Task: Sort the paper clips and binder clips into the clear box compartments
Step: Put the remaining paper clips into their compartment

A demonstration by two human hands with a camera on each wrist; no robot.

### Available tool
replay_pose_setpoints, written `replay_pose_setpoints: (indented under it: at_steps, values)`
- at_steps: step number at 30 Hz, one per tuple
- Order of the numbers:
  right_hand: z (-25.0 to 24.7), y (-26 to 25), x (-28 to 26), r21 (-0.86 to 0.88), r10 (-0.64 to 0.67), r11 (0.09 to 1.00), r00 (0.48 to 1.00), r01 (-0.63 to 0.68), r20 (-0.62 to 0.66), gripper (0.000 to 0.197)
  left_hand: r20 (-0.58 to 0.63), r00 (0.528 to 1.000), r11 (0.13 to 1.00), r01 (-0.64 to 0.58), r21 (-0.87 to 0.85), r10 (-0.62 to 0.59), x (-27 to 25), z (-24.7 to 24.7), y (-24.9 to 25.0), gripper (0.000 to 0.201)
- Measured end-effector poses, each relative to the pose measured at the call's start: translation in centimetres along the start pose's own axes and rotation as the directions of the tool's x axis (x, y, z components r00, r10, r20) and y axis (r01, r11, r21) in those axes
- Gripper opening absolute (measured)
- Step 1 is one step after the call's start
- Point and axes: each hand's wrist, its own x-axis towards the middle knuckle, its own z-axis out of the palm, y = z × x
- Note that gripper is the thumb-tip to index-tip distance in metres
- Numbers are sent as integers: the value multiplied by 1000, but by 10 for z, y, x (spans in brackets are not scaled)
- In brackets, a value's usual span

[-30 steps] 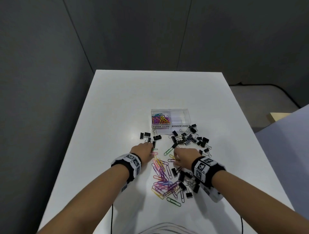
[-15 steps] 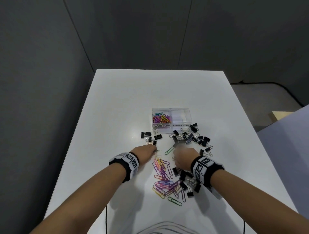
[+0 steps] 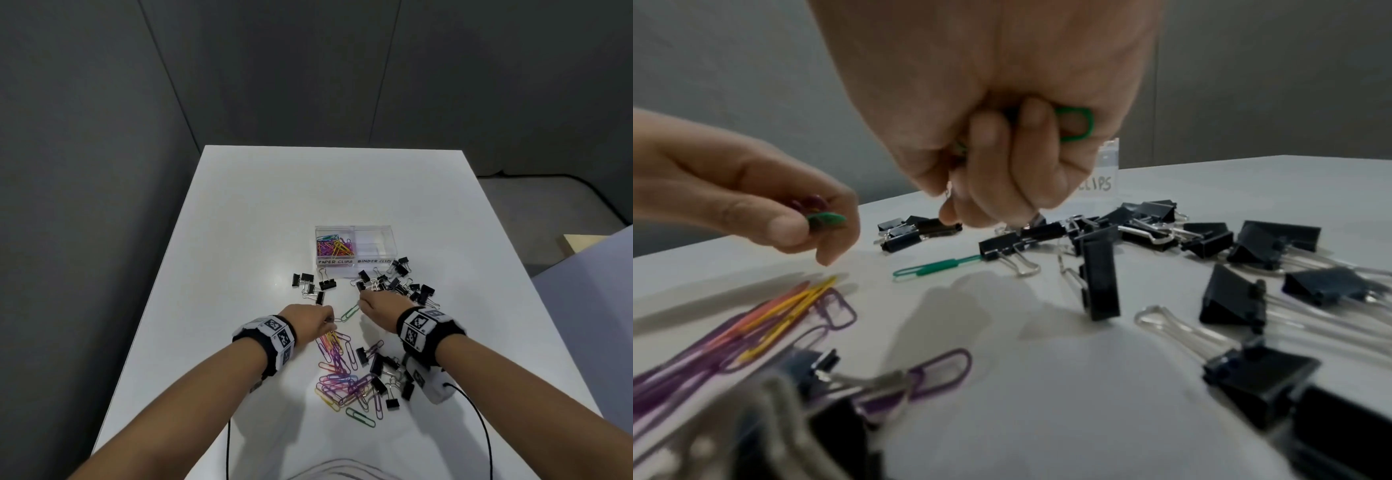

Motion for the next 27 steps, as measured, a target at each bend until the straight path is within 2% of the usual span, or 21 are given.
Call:
replay_pose_setpoints:
  at_steps: [6, 10, 14, 21, 27]
  values:
    - [10, -9, 6, -237, -82, 967, 995, 91, 47, 30, 71, 996, 988, -64, 137, 54, 0, 2, 4, 42]
    - [15, -10, 11, -232, -56, 970, 997, 66, 51, 25, 65, 997, 984, -56, 167, 46, 1, 1, 6, 36]
    - [16, -4, 5, -205, -17, 978, 998, 30, 63, 23, 65, 998, 992, -35, 125, 27, -2, 1, 4, 30]
    - [11, 6, -9, -203, -32, 978, 999, 40, 40, 18, -61, 998, 998, 25, -64, -29, -10, -1, -15, 29]
    - [-43, -6, 11, -240, -9, 971, 1000, 13, 17, 15, -194, 979, 995, 39, -95, -57, -14, -14, -39, 21]
